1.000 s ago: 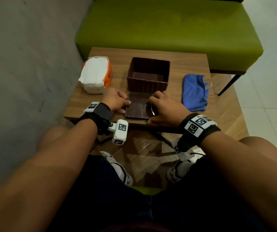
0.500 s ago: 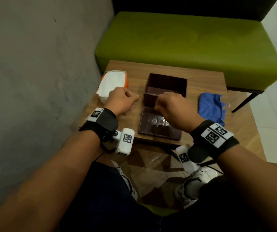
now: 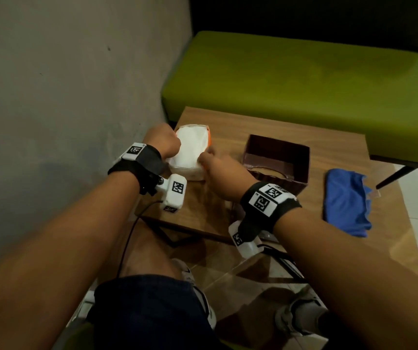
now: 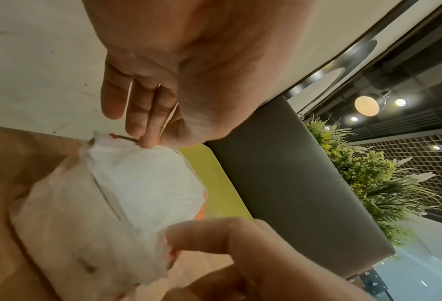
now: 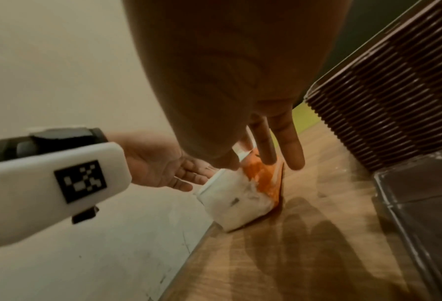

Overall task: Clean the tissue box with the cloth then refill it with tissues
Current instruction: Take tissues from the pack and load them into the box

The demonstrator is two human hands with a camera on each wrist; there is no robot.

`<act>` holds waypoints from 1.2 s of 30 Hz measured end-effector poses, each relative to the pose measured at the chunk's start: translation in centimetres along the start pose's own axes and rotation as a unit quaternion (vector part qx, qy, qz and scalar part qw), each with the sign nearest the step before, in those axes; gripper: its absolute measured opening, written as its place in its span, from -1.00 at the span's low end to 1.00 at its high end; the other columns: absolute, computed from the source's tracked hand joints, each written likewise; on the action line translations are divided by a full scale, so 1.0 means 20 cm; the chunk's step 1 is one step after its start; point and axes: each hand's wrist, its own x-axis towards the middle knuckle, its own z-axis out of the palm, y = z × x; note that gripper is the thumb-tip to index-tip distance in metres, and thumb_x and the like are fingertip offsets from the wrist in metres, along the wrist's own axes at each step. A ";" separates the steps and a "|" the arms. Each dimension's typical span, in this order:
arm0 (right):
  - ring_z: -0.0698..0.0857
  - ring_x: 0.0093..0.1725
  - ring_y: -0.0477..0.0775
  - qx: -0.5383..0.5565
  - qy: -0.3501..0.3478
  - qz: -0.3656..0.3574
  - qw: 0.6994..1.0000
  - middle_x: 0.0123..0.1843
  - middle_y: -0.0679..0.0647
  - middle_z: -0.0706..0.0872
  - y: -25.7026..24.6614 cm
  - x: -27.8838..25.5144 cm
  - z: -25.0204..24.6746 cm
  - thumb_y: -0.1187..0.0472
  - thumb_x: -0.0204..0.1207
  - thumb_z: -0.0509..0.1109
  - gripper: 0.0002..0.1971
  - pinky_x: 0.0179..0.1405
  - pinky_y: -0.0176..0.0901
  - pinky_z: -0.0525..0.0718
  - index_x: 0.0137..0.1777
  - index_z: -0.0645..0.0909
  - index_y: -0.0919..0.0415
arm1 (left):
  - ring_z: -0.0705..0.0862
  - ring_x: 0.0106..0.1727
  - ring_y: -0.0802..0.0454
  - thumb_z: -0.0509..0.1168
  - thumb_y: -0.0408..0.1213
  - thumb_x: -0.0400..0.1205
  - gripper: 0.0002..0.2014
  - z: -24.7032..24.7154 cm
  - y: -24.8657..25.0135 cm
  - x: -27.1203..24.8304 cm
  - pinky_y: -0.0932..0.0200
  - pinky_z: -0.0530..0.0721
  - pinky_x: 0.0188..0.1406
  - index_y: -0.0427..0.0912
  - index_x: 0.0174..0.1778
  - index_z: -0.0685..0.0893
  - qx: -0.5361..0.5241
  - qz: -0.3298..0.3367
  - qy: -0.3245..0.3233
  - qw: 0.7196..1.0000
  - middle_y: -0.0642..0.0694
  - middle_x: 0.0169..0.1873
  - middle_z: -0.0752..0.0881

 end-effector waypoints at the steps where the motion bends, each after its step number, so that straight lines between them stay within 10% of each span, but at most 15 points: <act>1: 0.70 0.08 0.36 -0.022 0.010 -0.008 1.000 0.39 0.24 0.55 0.01 0.01 0.01 0.30 0.68 0.37 -0.81 -0.10 0.03 0.58 0.26 0.61 0.23 | 0.75 0.27 -0.42 0.22 -0.38 0.76 -0.74 0.00 0.00 0.02 -0.08 0.65 0.13 -0.41 0.15 0.80 0.010 -0.003 -0.004 1.000 -0.43 0.21 0.79; 7: 0.66 0.01 0.32 -0.094 0.018 -0.042 0.995 0.18 0.26 0.58 -0.01 0.05 0.00 0.34 0.66 0.39 -0.85 -0.25 0.04 0.39 0.20 0.62 0.27 | 0.73 0.31 -0.40 0.27 -0.34 0.76 -0.79 0.03 0.02 0.09 0.01 0.54 0.01 -0.36 0.19 0.74 0.045 -0.004 -0.050 0.998 -0.40 0.29 0.77; 16: 0.70 0.13 0.26 0.045 0.006 -0.075 0.996 0.15 0.21 0.70 -0.12 0.05 0.04 0.21 0.66 0.43 -0.80 -0.04 0.08 0.63 0.23 0.67 0.25 | 0.68 -0.11 -0.19 0.52 -0.24 0.64 -0.75 0.02 0.06 0.14 0.10 0.57 -0.32 -0.31 0.11 0.72 0.082 0.019 -0.132 0.988 -0.25 0.04 0.76; 20: 0.71 0.04 0.21 0.132 0.006 -0.059 0.990 0.06 0.14 0.72 -0.12 0.04 0.06 0.21 0.62 0.50 -0.88 -0.08 -0.06 0.54 0.09 0.68 0.20 | 0.80 0.07 -0.26 0.59 -0.23 0.57 -0.68 0.00 0.07 0.13 -0.06 0.75 0.01 -0.31 0.17 0.81 0.081 0.035 -0.164 0.982 -0.26 0.06 0.83; 25: 0.63 0.02 0.17 0.165 0.068 0.041 0.983 0.14 0.11 0.60 -0.07 0.02 0.01 0.27 0.60 0.44 -0.83 -0.07 0.05 0.58 0.15 0.57 0.15 | 0.67 -0.23 -0.17 0.69 -0.14 0.47 -0.64 -0.01 0.07 0.11 -0.03 0.59 -0.15 -0.38 -0.09 0.83 0.061 0.036 -0.209 0.975 -0.32 -0.21 0.81; 36: 0.65 -0.01 0.23 0.243 0.048 0.158 0.956 0.14 0.21 0.65 0.00 0.04 -0.03 0.33 0.57 0.38 -0.74 -0.26 -0.10 0.48 0.21 0.45 0.17 | 0.87 0.10 -0.29 0.67 -0.19 0.54 -0.68 -0.06 0.04 0.01 -0.36 0.83 0.25 -0.21 0.10 0.77 -0.059 0.001 -0.225 0.973 -0.26 0.04 0.87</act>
